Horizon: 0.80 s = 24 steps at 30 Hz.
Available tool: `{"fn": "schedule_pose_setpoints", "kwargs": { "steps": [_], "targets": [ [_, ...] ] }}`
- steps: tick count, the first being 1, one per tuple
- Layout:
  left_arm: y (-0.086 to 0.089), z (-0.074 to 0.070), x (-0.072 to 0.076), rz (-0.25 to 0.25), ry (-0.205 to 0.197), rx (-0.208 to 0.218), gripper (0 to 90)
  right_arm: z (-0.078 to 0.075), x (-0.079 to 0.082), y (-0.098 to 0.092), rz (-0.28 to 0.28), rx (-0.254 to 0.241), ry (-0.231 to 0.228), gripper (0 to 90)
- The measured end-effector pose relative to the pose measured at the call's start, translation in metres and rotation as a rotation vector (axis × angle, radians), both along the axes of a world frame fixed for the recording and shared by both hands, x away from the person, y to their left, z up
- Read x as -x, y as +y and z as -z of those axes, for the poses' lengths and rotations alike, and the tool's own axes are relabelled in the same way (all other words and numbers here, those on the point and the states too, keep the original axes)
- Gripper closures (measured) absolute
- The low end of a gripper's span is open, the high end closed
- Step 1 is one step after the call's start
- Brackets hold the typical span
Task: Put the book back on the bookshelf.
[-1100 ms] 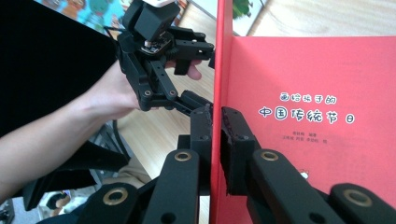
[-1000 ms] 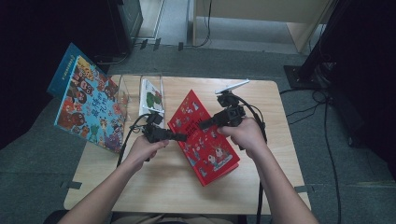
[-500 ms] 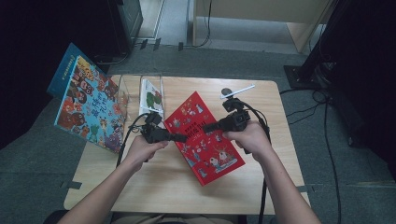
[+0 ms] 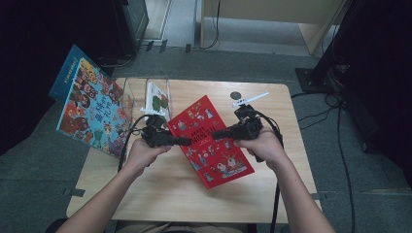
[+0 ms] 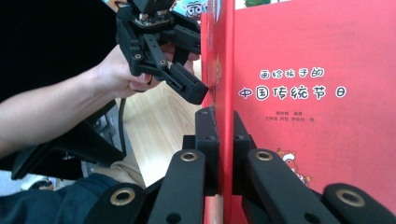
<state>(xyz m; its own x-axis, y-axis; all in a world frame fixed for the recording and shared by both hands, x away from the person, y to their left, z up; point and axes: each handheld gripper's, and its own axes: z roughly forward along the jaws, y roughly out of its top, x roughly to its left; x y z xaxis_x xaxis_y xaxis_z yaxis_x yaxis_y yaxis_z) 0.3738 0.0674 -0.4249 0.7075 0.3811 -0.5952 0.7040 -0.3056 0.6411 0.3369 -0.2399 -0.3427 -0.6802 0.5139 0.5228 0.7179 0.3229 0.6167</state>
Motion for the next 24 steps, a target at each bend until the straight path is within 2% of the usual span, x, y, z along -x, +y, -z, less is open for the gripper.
{"fn": "schedule_pose_setpoints", "kwargs": {
  "steps": [3, 9, 12, 18, 24],
  "targets": [
    [0.001, -0.001, 0.001, 0.003, -0.010, 0.006, 37.3, 0.000, 0.001, -0.002, -0.007, -0.008, -0.006, 88.4],
    [0.004, -0.009, 0.001, 0.030, -0.046, 0.034, 41.7, 0.001, 0.002, -0.009, -0.036, -0.056, -0.038, 88.5],
    [0.003, -0.012, 0.000, 0.035, -0.051, 0.032, 41.6, 0.000, 0.003, -0.010, -0.037, -0.071, -0.037, 88.5],
    [0.002, -0.014, 0.000, 0.044, -0.054, 0.026, 39.7, -0.001, 0.005, -0.011, -0.045, -0.078, -0.053, 88.4],
    [0.000, -0.012, -0.003, 0.041, -0.035, 0.011, 31.7, -0.001, 0.008, -0.011, -0.055, -0.079, -0.049, 87.0]
  ]
}}
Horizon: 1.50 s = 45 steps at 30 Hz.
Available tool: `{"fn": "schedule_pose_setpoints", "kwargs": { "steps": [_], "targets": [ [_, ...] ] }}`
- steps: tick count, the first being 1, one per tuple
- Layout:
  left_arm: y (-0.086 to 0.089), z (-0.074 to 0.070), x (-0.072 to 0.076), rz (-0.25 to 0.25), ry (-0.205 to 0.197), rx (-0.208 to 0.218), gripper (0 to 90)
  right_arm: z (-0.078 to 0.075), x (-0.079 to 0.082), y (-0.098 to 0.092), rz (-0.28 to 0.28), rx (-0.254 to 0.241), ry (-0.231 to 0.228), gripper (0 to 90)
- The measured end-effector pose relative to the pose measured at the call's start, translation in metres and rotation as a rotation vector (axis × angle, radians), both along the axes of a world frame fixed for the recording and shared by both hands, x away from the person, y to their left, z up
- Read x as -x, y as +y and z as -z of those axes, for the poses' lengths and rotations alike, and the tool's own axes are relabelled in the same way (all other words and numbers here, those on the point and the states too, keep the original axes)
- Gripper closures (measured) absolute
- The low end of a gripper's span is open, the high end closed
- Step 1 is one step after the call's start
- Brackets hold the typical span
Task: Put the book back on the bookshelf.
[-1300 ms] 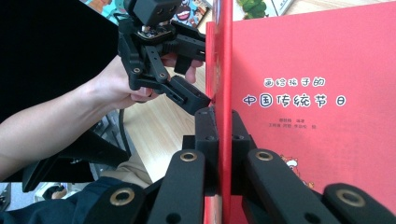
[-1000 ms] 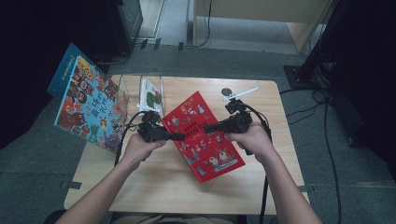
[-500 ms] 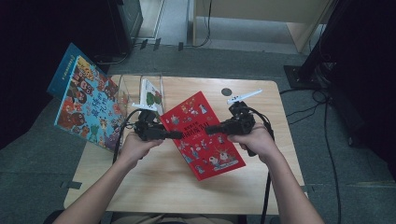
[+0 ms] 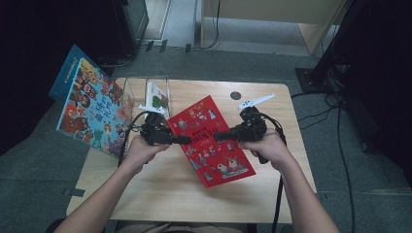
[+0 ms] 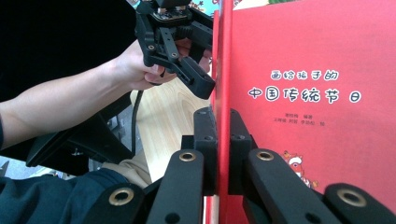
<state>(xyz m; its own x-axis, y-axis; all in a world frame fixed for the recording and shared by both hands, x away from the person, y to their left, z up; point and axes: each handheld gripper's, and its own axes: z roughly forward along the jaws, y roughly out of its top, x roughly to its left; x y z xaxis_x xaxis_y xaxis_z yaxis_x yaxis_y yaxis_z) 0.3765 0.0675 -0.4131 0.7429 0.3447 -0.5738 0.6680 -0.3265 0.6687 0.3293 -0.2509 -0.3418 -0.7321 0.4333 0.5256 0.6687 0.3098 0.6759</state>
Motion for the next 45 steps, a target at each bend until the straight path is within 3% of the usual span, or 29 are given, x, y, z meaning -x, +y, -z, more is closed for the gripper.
{"fn": "schedule_pose_setpoints", "kwargs": {
  "steps": [5, 8, 9, 14, 17, 25, 29, 33, 36, 40, 45],
  "targets": [
    [0.001, 0.000, -0.001, 0.003, -0.006, 0.014, 30.1, 0.000, 0.000, 0.000, -0.006, -0.016, -0.003, 86.4],
    [-0.003, -0.001, -0.002, 0.011, 0.029, 0.022, 18.7, 0.001, 0.002, 0.004, -0.034, -0.009, -0.006, 86.4],
    [-0.002, -0.001, -0.002, 0.004, 0.027, 0.028, 19.0, 0.001, 0.002, 0.006, -0.030, 0.001, 0.000, 86.9],
    [0.005, -0.005, -0.001, 0.007, 0.012, 0.062, 30.8, 0.006, -0.001, 0.005, -0.017, 0.006, 0.034, 88.4],
    [0.010, -0.007, -0.003, 0.019, 0.019, 0.102, 37.9, 0.008, -0.001, 0.004, -0.028, -0.002, 0.036, 88.4],
    [0.016, -0.011, -0.003, 0.047, 0.006, 0.143, 50.2, 0.010, -0.004, 0.003, -0.054, 0.013, 0.022, 88.1],
    [0.017, -0.013, -0.003, 0.065, -0.001, 0.138, 53.1, 0.010, -0.006, 0.003, -0.062, 0.023, 0.036, 86.7],
    [0.016, -0.015, -0.001, 0.098, -0.013, 0.139, 61.5, 0.016, -0.009, 0.003, -0.066, 0.070, 0.067, 81.6],
    [0.016, -0.018, 0.000, 0.120, -0.025, 0.134, 66.6, 0.021, -0.011, 0.001, -0.063, 0.074, 0.081, 78.3],
    [0.014, -0.021, 0.003, 0.131, -0.048, 0.133, 70.7, 0.023, -0.012, 0.000, -0.053, 0.084, 0.070, 74.4],
    [0.012, -0.022, 0.005, 0.143, -0.066, 0.134, 73.3, 0.020, -0.014, -0.003, -0.010, 0.061, 0.055, 70.1]
  ]
}}
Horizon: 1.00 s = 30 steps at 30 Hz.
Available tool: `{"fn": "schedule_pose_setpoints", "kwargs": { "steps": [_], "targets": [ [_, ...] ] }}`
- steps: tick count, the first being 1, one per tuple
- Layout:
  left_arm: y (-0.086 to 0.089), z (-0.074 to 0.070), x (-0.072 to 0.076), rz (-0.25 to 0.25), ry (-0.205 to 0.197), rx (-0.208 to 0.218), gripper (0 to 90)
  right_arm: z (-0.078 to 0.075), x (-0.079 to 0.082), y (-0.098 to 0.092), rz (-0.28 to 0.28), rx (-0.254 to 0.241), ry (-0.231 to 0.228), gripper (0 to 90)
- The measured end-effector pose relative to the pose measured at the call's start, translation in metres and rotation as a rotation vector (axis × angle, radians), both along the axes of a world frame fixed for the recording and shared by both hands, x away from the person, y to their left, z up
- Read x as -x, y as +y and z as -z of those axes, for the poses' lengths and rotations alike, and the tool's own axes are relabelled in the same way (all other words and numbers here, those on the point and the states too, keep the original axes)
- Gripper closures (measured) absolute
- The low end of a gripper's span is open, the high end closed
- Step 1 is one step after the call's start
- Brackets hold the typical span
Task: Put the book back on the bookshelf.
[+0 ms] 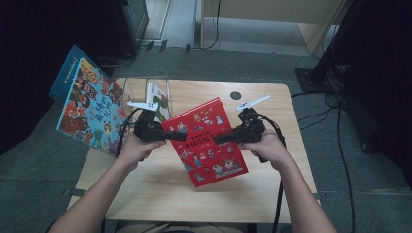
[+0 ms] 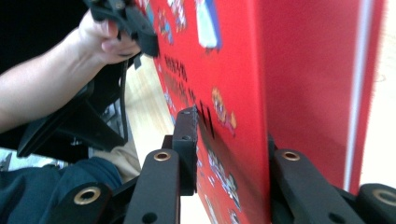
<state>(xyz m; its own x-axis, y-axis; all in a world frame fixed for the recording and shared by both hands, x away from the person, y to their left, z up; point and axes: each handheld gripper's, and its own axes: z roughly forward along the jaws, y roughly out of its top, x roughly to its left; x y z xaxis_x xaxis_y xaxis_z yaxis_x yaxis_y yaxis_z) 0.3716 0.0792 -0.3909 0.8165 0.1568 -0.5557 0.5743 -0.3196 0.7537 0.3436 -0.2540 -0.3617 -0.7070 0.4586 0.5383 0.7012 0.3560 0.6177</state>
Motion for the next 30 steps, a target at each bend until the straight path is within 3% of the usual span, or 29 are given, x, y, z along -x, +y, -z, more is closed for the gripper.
{"fn": "schedule_pose_setpoints", "kwargs": {
  "steps": [9, 13, 17, 23, 27, 30],
  "targets": [
    [-0.002, -0.003, 0.001, 0.019, -0.005, -0.007, 76.1, 0.003, 0.000, -0.003, -0.002, -0.026, -0.012, 71.0],
    [-0.002, -0.005, 0.004, 0.015, -0.033, -0.014, 76.0, 0.002, -0.001, -0.002, -0.017, -0.031, -0.023, 69.8],
    [-0.003, -0.006, 0.005, 0.005, -0.038, -0.027, 76.4, 0.002, -0.006, -0.002, 0.025, -0.046, 0.028, 64.9],
    [-0.001, -0.009, 0.004, -0.022, -0.030, -0.008, 77.1, 0.004, -0.005, 0.000, -0.007, -0.031, -0.038, 60.6],
    [-0.001, -0.013, 0.004, -0.025, -0.036, -0.016, 77.3, 0.005, -0.006, 0.000, -0.018, -0.042, -0.049, 59.7],
    [-0.001, -0.016, 0.006, -0.010, -0.057, -0.022, 77.3, 0.004, -0.005, -0.003, -0.018, -0.052, -0.056, 66.5]
  ]
}}
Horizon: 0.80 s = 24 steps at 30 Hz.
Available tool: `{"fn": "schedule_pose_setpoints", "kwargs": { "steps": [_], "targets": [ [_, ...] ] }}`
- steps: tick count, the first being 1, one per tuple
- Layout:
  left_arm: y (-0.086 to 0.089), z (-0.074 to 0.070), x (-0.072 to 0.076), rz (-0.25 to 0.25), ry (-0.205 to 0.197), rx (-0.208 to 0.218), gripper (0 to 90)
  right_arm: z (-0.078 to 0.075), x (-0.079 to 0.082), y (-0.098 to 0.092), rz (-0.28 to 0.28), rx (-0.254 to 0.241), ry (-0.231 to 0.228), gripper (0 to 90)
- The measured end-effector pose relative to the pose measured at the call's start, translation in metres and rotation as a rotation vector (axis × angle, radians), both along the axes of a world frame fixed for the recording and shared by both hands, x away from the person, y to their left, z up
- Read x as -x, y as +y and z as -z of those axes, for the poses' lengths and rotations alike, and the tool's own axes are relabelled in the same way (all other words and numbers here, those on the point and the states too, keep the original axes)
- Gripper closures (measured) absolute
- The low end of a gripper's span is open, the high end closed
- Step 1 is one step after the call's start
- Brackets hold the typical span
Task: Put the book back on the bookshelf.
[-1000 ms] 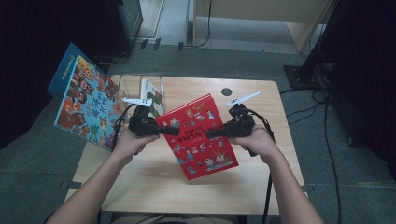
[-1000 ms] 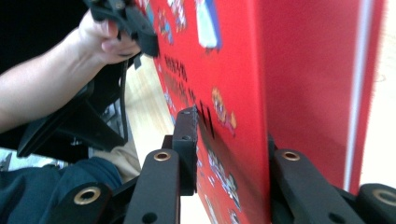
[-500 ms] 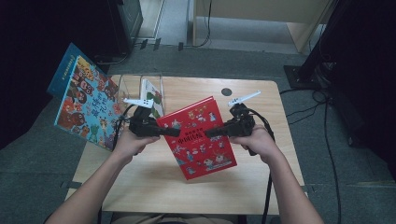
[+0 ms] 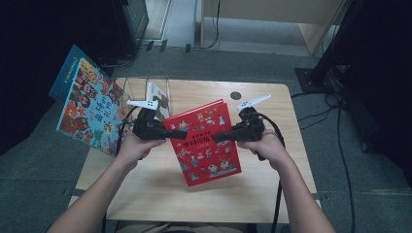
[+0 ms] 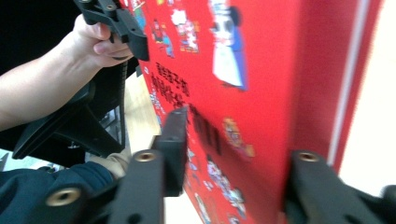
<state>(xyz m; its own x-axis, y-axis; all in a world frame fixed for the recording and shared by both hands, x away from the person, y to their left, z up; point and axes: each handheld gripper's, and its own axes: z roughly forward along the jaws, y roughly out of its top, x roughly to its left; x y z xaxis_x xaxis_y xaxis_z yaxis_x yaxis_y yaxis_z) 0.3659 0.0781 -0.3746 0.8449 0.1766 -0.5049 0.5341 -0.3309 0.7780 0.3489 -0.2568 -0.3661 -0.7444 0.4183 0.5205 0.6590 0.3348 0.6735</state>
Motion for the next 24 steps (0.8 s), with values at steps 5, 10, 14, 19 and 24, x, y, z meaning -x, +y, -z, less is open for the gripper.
{"fn": "schedule_pose_setpoints", "kwargs": {
  "steps": [5, 10, 14, 19, 24],
  "targets": [
    [0.002, 0.000, 0.001, 0.026, -0.002, 0.002, 77.6, -0.001, 0.001, -0.003, -0.011, -0.039, 0.020, 69.7],
    [0.001, 0.000, 0.001, 0.032, -0.013, 0.002, 77.2, -0.003, 0.002, -0.005, -0.029, -0.051, 0.002, 71.8],
    [-0.003, -0.001, 0.002, 0.034, -0.036, -0.041, 74.5, -0.002, 0.003, -0.002, -0.039, -0.031, -0.007, 71.8],
    [-0.005, -0.006, 0.005, 0.041, -0.071, -0.085, 74.1, 0.000, 0.004, 0.000, -0.063, -0.011, -0.019, 71.7],
    [-0.006, -0.010, 0.008, 0.054, -0.114, -0.139, 73.7, 0.001, 0.004, 0.003, -0.063, 0.005, -0.034, 69.8]
  ]
}}
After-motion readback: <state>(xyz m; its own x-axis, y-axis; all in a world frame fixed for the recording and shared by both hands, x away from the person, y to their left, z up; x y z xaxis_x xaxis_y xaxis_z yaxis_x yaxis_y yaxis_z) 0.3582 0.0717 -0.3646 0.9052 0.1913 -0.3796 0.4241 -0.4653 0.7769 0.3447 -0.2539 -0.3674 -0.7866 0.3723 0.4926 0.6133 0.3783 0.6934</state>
